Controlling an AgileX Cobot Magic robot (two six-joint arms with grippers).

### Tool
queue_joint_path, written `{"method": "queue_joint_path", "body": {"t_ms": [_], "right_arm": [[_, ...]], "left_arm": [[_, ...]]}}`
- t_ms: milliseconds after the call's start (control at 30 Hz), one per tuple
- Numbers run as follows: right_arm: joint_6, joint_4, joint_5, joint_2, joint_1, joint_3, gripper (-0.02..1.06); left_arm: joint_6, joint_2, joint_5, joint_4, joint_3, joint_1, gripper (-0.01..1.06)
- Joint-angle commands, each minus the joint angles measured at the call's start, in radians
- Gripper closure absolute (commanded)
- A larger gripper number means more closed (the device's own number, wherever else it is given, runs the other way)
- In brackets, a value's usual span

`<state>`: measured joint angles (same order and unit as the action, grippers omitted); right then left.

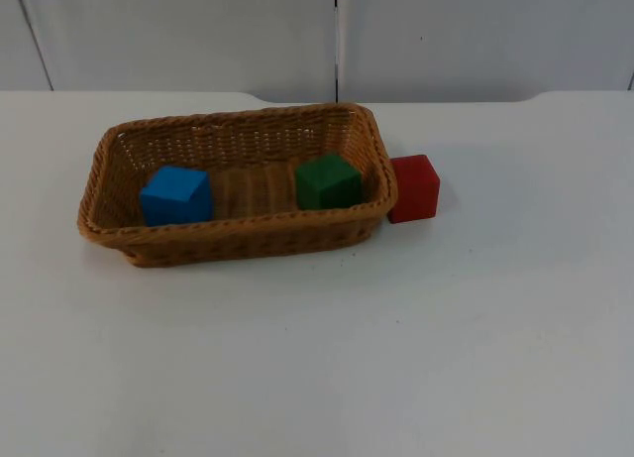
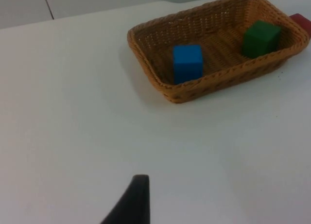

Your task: Pick up one cube with each hand and place exactly two cubes into the same basket, leaving the remaining cube outside.

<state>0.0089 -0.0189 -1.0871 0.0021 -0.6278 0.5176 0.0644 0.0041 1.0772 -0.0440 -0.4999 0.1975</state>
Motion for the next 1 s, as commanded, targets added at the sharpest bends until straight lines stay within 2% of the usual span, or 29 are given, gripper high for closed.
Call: {"method": "queue_joint_path", "body": {"t_ms": [0,600,767,967], "right_arm": [[-0.002,0.004,0.008,-0.002,0.0,-0.003,-0.01],[-0.002,0.002,0.008,-0.002,0.009,-0.003,-0.01],[-0.002,0.002,0.011,-0.002,0.069,-0.003,-0.01],[-0.002,0.002,0.011,-0.002,0.201,-0.003,-0.01]], "left_arm": [[-0.009,-0.004,-0.002,0.017,0.005,-0.002,0.0],[-0.009,-0.004,-0.002,0.024,0.005,-0.002,0.0],[-0.009,-0.004,-0.002,0.03,0.005,-0.002,0.0],[-0.009,-0.004,-0.002,0.03,0.005,-0.002,0.0]]}}
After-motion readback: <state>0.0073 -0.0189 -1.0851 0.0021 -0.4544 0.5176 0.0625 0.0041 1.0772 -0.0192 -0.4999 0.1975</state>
